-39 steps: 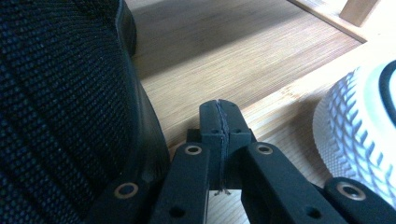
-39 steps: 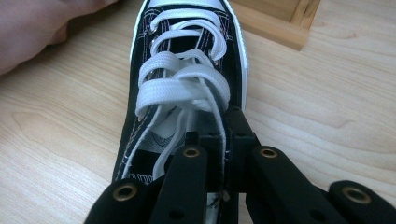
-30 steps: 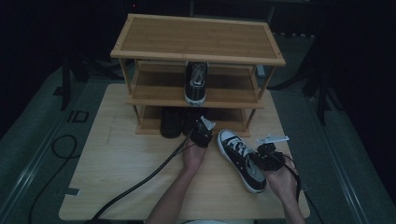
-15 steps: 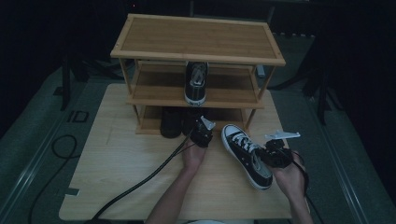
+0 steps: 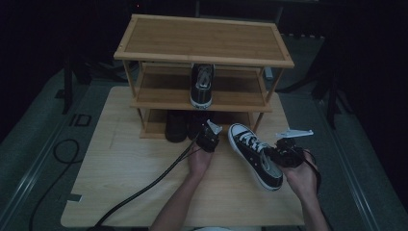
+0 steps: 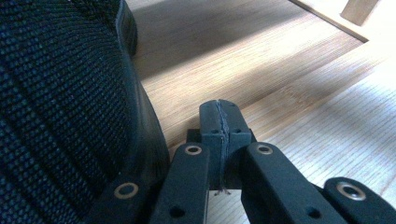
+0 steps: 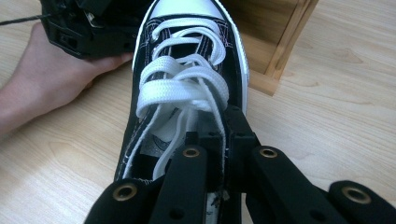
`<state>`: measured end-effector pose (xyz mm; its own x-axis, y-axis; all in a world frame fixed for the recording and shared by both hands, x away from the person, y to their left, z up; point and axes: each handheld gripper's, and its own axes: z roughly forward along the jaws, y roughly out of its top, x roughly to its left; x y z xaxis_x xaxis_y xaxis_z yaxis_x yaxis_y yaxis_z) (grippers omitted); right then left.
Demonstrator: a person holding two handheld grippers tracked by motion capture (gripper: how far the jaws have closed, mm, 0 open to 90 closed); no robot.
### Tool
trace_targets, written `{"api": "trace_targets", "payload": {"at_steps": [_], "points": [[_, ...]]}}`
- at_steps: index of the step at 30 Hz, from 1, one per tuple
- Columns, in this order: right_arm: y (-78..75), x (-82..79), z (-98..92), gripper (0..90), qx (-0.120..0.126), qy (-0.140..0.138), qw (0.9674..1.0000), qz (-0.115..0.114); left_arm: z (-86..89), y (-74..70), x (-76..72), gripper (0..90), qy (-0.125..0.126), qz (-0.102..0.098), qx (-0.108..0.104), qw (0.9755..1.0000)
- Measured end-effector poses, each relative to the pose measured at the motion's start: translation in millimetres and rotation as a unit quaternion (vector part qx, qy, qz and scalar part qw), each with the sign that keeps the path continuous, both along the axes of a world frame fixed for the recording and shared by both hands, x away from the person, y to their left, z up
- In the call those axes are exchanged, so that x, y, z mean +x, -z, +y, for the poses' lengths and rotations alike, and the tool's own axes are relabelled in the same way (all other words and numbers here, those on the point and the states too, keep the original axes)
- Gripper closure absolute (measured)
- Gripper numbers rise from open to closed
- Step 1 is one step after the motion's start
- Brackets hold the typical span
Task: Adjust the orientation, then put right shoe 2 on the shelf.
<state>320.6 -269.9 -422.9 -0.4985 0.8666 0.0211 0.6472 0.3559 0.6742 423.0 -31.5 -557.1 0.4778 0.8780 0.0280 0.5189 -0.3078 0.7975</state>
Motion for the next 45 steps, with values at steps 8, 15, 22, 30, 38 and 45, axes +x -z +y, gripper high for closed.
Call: {"api": "trace_targets", "payload": {"at_steps": [8,15,22,30,38,45], "points": [[-6.4,3.8,1.4,87.8,0.005,-0.008,1.0,0.0,-0.3,0.1,-0.1,90.0,0.0,-0.001,0.0,1.0],[-13.4,6.7,3.1,87.8,0.002,-0.012,0.9999,-0.004,-0.5,0.1,-0.2,90.0,0.0,-0.001,0.001,1.0],[-17.4,9.5,3.9,87.8,0.002,-0.014,0.9999,-0.007,-0.2,0.0,0.0,90.0,-0.001,0.0,0.0,1.0],[-18.4,10.3,6.6,87.8,-0.001,-0.018,0.9998,-0.006,0.1,0.0,0.1,90.0,0.0,0.0,-0.001,1.0],[-22.7,9.8,7.3,87.8,-0.001,-0.021,0.9997,-0.009,0.1,0.0,0.1,90.0,0.0,0.0,0.0,1.0],[-27.4,10.5,6.1,87.8,-0.003,-0.027,0.9996,-0.013,-0.3,0.2,0.0,90.0,-0.002,-0.001,-0.004,1.0]]}}
